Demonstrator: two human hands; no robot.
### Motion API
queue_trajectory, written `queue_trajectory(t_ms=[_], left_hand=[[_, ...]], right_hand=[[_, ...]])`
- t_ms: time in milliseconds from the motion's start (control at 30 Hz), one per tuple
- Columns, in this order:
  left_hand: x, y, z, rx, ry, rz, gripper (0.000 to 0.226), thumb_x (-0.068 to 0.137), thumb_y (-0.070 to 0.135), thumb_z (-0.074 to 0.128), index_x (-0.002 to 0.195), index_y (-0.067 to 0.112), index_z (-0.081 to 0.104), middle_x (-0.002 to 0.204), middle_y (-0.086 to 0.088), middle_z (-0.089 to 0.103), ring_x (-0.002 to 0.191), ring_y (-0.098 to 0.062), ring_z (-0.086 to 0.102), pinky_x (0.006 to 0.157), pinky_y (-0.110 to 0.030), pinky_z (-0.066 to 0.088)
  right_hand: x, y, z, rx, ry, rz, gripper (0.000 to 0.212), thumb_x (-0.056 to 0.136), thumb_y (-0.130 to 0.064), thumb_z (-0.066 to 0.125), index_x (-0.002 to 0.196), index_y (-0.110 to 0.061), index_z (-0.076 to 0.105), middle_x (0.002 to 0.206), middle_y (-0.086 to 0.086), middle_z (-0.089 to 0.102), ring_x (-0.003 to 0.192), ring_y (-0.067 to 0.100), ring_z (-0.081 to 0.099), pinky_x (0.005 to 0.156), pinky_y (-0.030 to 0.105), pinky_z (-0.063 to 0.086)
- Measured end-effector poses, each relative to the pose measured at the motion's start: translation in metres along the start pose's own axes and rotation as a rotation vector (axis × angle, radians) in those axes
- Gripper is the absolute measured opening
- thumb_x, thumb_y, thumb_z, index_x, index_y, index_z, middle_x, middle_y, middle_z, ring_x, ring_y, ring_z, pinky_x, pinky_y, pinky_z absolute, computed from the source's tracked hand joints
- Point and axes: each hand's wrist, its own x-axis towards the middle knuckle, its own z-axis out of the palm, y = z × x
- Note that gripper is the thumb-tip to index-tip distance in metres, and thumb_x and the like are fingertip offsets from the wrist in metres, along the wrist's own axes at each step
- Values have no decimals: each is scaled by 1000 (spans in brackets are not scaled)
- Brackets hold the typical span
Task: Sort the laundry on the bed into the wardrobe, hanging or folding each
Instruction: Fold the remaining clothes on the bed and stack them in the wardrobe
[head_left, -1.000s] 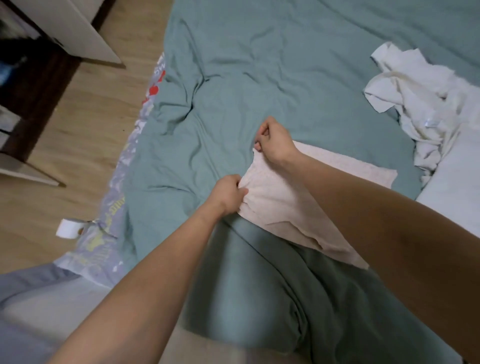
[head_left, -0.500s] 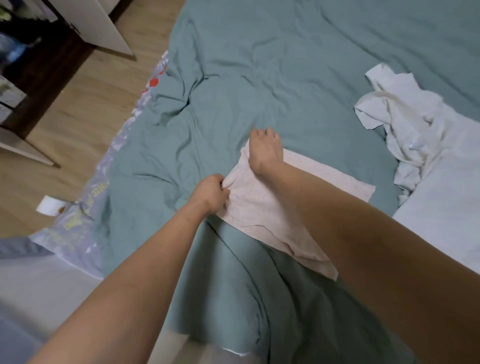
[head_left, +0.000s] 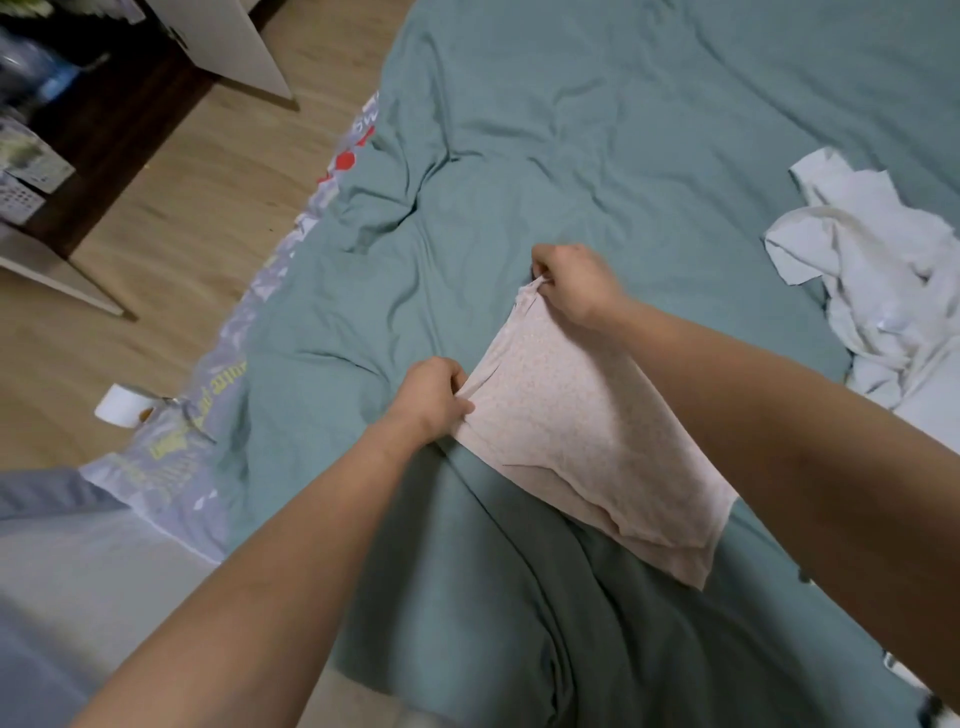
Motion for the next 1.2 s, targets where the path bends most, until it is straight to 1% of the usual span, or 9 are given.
queue_trajectory(t_ms=[167, 267, 400, 500, 667, 800, 1067, 1133, 1200], left_hand=[[-27, 17, -20, -128, -61, 138, 24, 74, 8, 78, 71, 19, 56, 65, 8, 50, 59, -7, 45, 50, -6, 33], [-50, 43, -21, -236, -156, 197, 20, 74, 10, 81, 76, 16, 62, 61, 10, 49, 49, 1, 41, 51, -7, 34], [-71, 82, -3, -279, -223, 322, 19, 81, 9, 72, 70, 21, 62, 58, 9, 47, 55, -4, 39, 58, -16, 36], [-79, 107, 23, -295, -165, 387, 22, 83, 9, 68, 71, 26, 62, 68, 5, 52, 61, -7, 44, 61, -20, 38], [-88, 141, 79, -185, -170, 474, 3, 83, 16, 72, 80, 16, 71, 66, 8, 58, 52, 3, 46, 56, -13, 38], [-98, 155, 120, -104, -205, 467, 8, 83, 17, 71, 84, 10, 73, 78, -3, 68, 66, -8, 54, 64, -19, 42], [-95, 162, 161, 136, -363, 470, 14, 86, 20, 64, 90, 9, 71, 94, -6, 70, 89, -23, 62, 78, -28, 47], [-89, 160, 161, 201, -292, 447, 20, 88, 32, 62, 94, 14, 69, 99, -2, 67, 94, -23, 61, 82, -34, 49], [-77, 157, 156, 150, -1, 422, 19, 93, 27, 55, 104, 15, 65, 110, -5, 60, 102, -25, 56, 85, -39, 47]], right_hand=[[-21, 8, -32, 306, 32, 80, 15, 75, 4, 56, 82, -5, 66, 75, 5, 61, 75, 18, 55, 63, 28, 36], [-44, 16, -65, 412, -8, 110, 17, 75, 6, 58, 80, -5, 70, 76, 7, 66, 69, 7, 57, 68, 25, 44], [-88, 43, -103, 396, 27, 116, 8, 78, 2, 70, 84, -2, 73, 83, 7, 62, 61, 0, 55, 67, 17, 44], [-126, 70, -117, 382, 40, 243, 9, 79, 4, 64, 84, 1, 71, 76, 11, 65, 50, -2, 54, 63, 22, 46], [-168, 110, -108, 305, 13, 412, 18, 84, -8, 57, 84, -3, 74, 84, 10, 73, 78, 18, 66, 70, 25, 48], [-184, 127, -91, 264, 53, 485, 14, 82, -13, 67, 82, -1, 74, 83, 9, 71, 74, 12, 57, 51, 4, 35], [-204, 152, -62, 296, 160, 587, 22, 72, 8, 60, 92, -1, 65, 97, 16, 67, 92, 30, 61, 76, 30, 43], [-203, 152, -58, 230, 112, 557, 26, 75, 5, 57, 101, -1, 61, 104, 18, 64, 97, 33, 58, 76, 30, 41], [-200, 149, -55, 181, 79, 497, 27, 81, -8, 61, 107, -2, 58, 108, 18, 61, 100, 34, 56, 79, 32, 40]])
